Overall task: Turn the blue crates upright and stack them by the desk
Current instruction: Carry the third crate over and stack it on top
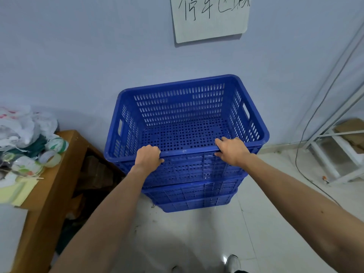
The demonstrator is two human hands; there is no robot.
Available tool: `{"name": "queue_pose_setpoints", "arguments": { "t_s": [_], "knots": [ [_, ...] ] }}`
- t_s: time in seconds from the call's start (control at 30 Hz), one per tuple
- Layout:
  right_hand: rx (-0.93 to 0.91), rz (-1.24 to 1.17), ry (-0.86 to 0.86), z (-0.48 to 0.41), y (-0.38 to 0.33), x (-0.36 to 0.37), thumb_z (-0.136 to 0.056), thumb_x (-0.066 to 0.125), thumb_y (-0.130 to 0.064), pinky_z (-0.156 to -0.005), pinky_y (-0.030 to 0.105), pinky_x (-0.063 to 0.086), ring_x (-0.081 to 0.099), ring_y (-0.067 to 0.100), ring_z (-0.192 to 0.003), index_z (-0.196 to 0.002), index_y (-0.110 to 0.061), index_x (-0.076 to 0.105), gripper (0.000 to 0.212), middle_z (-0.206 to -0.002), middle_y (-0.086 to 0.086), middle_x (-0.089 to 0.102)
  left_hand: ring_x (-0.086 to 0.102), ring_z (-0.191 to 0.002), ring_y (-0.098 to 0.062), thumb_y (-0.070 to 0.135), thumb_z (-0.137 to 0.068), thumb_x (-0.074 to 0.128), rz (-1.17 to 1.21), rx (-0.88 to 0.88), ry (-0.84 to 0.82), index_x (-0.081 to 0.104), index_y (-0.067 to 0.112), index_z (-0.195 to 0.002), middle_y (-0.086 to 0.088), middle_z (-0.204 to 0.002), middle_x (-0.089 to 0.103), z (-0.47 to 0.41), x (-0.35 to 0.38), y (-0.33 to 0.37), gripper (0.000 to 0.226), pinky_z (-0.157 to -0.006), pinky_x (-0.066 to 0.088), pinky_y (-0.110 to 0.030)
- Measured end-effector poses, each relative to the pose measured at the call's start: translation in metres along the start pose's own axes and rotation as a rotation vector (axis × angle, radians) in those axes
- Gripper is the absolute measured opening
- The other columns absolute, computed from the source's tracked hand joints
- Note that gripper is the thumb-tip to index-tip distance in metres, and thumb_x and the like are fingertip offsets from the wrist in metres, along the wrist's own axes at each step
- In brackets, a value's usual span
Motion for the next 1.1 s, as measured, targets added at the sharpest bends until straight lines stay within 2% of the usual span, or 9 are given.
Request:
{"name": "queue_pose_setpoints", "arguments": {
  "t_s": [0.13, 0.43, 0.53, 0.63, 0.83, 1.0, 1.1],
  "knots": [
    [0.018, -0.005, 0.008, 0.008, 0.005, -0.002, -0.099, 0.05, -0.042, -0.089, 0.043, 0.043, 0.062, 0.03, -0.09, -0.121, -0.013, 0.047, 0.036, -0.109, 0.008, 0.057, 0.047, -0.057, -0.017, 0.046, -0.095, 0.059, 0.006, 0.029, -0.015, 0.054, 0.016, -0.077, 0.003, -0.059, 0.043, 0.01, -0.002, 0.01, 0.035, -0.057, 0.046, -0.032],
    [0.078, 0.005, -0.018, 0.015, 0.006, 0.001, -0.099, 0.051, -0.042, -0.1, 0.045, 0.039, 0.059, 0.03, -0.103, -0.12, -0.014, 0.05, 0.035, -0.113, 0.009, 0.057, 0.052, -0.064, -0.02, 0.045, -0.094, 0.06, 0.053, -0.01, -0.004, 0.051, 0.016, -0.08, 0.003, -0.062, 0.041, 0.02, 0.001, 0.013, 0.034, -0.058, 0.045, -0.032],
    [0.093, 0.0, -0.021, 0.015, 0.004, -0.001, -0.1, 0.05, -0.041, -0.099, 0.044, 0.038, 0.057, 0.03, -0.106, -0.12, -0.013, 0.049, 0.035, -0.115, 0.009, 0.056, 0.052, -0.064, -0.019, 0.046, -0.094, 0.06, 0.069, -0.021, 0.003, 0.052, 0.017, -0.081, 0.002, -0.065, 0.047, 0.018, 0.004, 0.011, 0.033, -0.058, 0.046, -0.031],
    [0.095, 0.015, 0.001, 0.014, 0.0, 0.002, -0.1, 0.05, -0.04, -0.096, 0.045, 0.04, 0.057, 0.031, -0.105, -0.119, -0.013, 0.049, 0.033, -0.115, 0.01, 0.057, 0.052, -0.064, -0.019, 0.047, -0.095, 0.058, 0.052, -0.014, 0.009, 0.052, 0.017, -0.082, 0.0, -0.073, 0.056, 0.016, 0.009, 0.01, 0.033, -0.058, 0.047, -0.032],
    [0.092, 0.023, 0.066, 0.01, -0.004, 0.002, -0.099, 0.052, -0.038, -0.09, 0.044, 0.043, 0.058, 0.032, -0.103, -0.122, -0.012, 0.047, 0.035, -0.112, 0.011, 0.057, 0.052, -0.064, -0.02, 0.046, -0.097, 0.056, 0.042, 0.023, 0.01, 0.06, 0.014, -0.091, 0.0, -0.076, 0.056, 0.008, 0.013, 0.004, 0.033, -0.058, 0.045, -0.032],
    [0.106, 0.066, 0.062, 0.007, -0.007, 0.006, -0.099, 0.051, -0.039, -0.083, 0.042, 0.046, 0.059, 0.031, -0.096, -0.122, -0.012, 0.043, 0.036, -0.11, 0.011, 0.056, 0.059, -0.072, -0.023, 0.046, -0.096, 0.056, 0.045, 0.034, 0.006, 0.061, 0.012, -0.095, -0.005, -0.086, 0.065, 0.002, 0.016, 0.002, 0.034, -0.059, 0.046, -0.034],
    [0.089, 0.043, 0.032, 0.003, -0.004, 0.003, -0.099, 0.052, -0.039, -0.082, 0.044, 0.046, 0.06, 0.032, -0.093, -0.121, -0.013, 0.042, 0.035, -0.11, 0.011, 0.054, 0.057, -0.068, -0.023, 0.044, -0.096, 0.057, 0.08, 0.024, 0.02, 0.061, 0.012, -0.093, -0.005, -0.079, 0.06, 0.002, 0.015, 0.002, 0.032, -0.058, 0.046, -0.035]
  ]
}}
Point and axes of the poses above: each hand's wrist, its own z-axis away from the middle knuckle, its own x-axis out of the palm, y = z × x, the point moved 9 cm from there along -z, towards the middle knuckle
